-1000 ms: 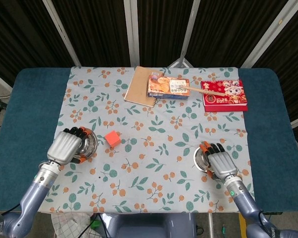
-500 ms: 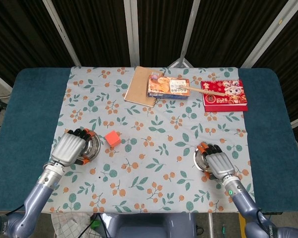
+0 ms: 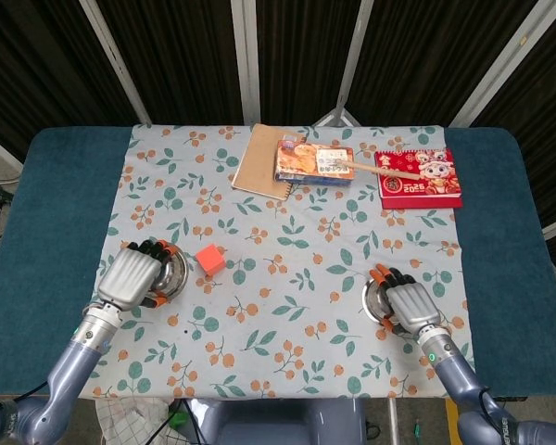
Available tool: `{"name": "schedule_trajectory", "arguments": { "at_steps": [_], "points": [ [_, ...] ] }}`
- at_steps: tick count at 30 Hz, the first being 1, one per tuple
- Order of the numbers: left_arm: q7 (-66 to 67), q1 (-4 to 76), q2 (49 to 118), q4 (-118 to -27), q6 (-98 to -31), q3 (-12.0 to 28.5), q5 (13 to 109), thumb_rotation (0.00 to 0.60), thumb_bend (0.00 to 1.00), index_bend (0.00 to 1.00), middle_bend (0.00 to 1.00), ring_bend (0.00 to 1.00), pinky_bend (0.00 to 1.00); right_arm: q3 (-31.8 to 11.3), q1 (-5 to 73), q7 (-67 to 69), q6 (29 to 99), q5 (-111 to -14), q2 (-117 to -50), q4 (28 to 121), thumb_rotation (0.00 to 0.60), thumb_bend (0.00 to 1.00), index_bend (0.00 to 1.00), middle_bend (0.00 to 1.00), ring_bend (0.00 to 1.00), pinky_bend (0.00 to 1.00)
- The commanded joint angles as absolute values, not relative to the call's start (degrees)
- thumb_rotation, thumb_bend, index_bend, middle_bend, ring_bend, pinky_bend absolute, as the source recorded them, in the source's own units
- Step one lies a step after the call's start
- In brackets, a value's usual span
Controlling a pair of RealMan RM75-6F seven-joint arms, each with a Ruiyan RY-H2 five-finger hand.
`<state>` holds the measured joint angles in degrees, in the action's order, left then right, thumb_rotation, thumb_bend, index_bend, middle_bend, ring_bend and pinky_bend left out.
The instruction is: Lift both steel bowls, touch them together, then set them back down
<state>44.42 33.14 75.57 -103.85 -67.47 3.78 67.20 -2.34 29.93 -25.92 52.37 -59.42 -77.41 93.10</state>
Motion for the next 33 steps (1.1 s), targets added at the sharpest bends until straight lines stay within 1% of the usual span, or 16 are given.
{"name": "schedule_trajectory", "arguments": {
  "at_steps": [1, 2, 3, 4, 5, 6, 7, 8, 10, 12, 14, 17, 19, 28, 33],
  "points": [
    [44.7, 33.2, 75.7, -103.8, -67.5, 3.7, 67.1, 0.600, 0.29, 0.50, 0.60, 0.49, 0.74, -2.1, 29.9, -25.4, 52.7, -59.9, -77.7, 92.5, 0.600, 0.39, 0.00, 0.07, 0.15, 0.57],
    [44.8, 33.2, 75.8, -103.8, -67.6, 3.6, 66.9, 0.600, 0.29, 0.50, 0.60, 0.49, 0.74, -2.1, 29.8, -25.1, 52.9, -60.2, -77.9, 92.2, 0.600, 0.39, 0.00, 0.12, 0.20, 0.60],
    [44.9, 33.2, 75.9, -103.8, -67.6, 3.6, 66.8, 0.600, 0.29, 0.50, 0.60, 0.49, 0.74, -2.0, 29.8, -24.8, 53.0, -60.6, -78.1, 91.9, 0.600, 0.39, 0.01, 0.20, 0.29, 0.66],
    [44.9, 33.2, 75.9, -103.8, -67.6, 3.6, 66.8, 0.600, 0.29, 0.50, 0.60, 0.49, 0.74, -2.0, 29.7, -24.4, 53.2, -60.9, -78.3, 91.6, 0.600, 0.39, 0.07, 0.29, 0.38, 0.73],
    [45.0, 33.2, 76.0, -103.8, -67.6, 3.5, 66.8, 0.600, 0.29, 0.50, 0.60, 0.49, 0.74, -2.0, 29.6, -23.9, 53.3, -61.4, -78.5, 91.3, 0.600, 0.39, 0.13, 0.34, 0.44, 0.76],
    [45.0, 33.2, 76.0, -103.8, -67.7, 3.5, 66.8, 0.600, 0.29, 0.50, 0.60, 0.49, 0.74, -2.0, 29.5, -23.4, 53.5, -61.8, -78.7, 90.9, 0.600, 0.39, 0.24, 0.42, 0.52, 0.82],
    [45.0, 33.2, 76.0, -103.8, -67.7, 3.5, 66.8, 0.600, 0.29, 0.50, 0.60, 0.49, 0.74, -1.9, 29.5, -23.0, 53.7, -62.2, -78.9, 90.6, 0.600, 0.39, 0.33, 0.47, 0.57, 0.85],
    [45.0, 33.3, 76.0, -103.8, -67.7, 3.4, 66.8, 0.600, 0.29, 0.50, 0.60, 0.49, 0.74, -1.8, 29.4, -22.6, 53.7, -62.6, -79.0, 90.3, 0.600, 0.39, 0.44, 0.53, 0.62, 0.89],
    [45.0, 33.2, 76.0, -103.9, -67.8, 3.3, 66.9, 0.600, 0.29, 0.50, 0.60, 0.49, 0.74, -1.7, 29.3, -22.1, 54.1, -63.3, -79.2, 89.8, 0.600, 0.39, 0.62, 0.62, 0.70, 0.95],
    [44.9, 33.2, 76.0, -103.9, -67.8, 3.3, 67.0, 0.600, 0.29, 0.50, 0.60, 0.49, 0.74, -1.6, 29.1, -21.5, 54.4, -63.9, -79.2, 89.8, 0.600, 0.39, 0.71, 0.68, 0.75, 0.99],
    [44.6, 33.2, 76.1, -103.7, -67.9, 3.2, 67.2, 0.600, 0.29, 0.51, 0.61, 0.49, 0.74, -1.7, 28.8, -21.0, 55.1, -64.4, -79.0, 90.1, 0.600, 0.40, 0.78, 0.72, 0.78, 1.00],
    [43.4, 33.1, 76.5, -103.3, -68.3, 3.3, 68.3, 0.600, 0.29, 0.51, 0.61, 0.49, 0.74, -2.0, 28.1, -20.4, 57.1, -65.5, -78.6, 90.8, 0.600, 0.42, 0.83, 0.76, 0.82, 1.00],
    [42.0, 33.0, 76.7, -102.9, -68.5, 3.3, 69.3, 0.600, 0.29, 0.51, 0.61, 0.49, 0.74, -2.2, 27.6, -19.9, 58.2, -65.8, -77.7, 91.9, 0.600, 0.44, 0.85, 0.77, 0.83, 1.00],
    [37.0, 32.2, 77.8, -100.3, -70.4, 3.0, 74.5, 0.600, 0.29, 0.51, 0.61, 0.49, 0.74, -4.0, 25.8, -14.4, 61.9, -68.1, -73.4, 96.8, 0.600, 0.45, 0.89, 0.80, 0.86, 1.00],
    [30.6, 32.2, 78.5, -97.9, -70.7, 2.4, 80.0, 0.600, 0.29, 0.51, 0.61, 0.49, 0.74, -6.9, 24.2, 0.0, 62.2, -70.0, -68.3, 101.8, 0.600, 0.45, 0.89, 0.80, 0.86, 1.00]
  ]
}}
